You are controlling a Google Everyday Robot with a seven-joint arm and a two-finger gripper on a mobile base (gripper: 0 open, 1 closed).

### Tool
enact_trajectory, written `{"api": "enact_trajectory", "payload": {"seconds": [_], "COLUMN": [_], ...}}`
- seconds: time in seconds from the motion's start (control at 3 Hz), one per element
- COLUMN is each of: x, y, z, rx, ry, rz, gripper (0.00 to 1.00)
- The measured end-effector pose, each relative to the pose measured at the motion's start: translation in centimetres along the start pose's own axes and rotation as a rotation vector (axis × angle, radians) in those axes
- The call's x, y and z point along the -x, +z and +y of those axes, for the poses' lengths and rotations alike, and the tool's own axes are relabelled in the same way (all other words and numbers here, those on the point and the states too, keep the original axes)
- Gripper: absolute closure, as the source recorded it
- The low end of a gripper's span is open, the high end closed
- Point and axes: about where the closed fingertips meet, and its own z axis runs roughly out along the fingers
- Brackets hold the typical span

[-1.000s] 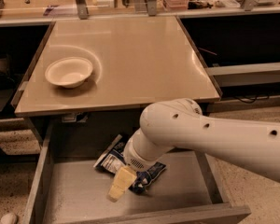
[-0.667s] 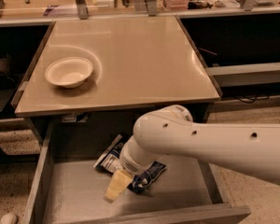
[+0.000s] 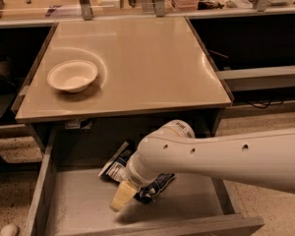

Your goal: Pick blue chip bag from top drawer and place on counter

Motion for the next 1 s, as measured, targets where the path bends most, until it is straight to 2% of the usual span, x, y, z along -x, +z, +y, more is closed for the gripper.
{"api": "enact_trajectory", "payload": {"seconds": [0.33,0.67,1.0], "x": [-0.91,-0.97,-1.21], "y": [2.55,2.66,2.64], "z": [-1.04,-0.96,-0.77], "rx": [-0.035,-0.035,-0.028], "ry": [0.017,0.017,0.040], "rz": [0.015,0.012,-0.003], "gripper": [0.00,0.00,0.18]}}
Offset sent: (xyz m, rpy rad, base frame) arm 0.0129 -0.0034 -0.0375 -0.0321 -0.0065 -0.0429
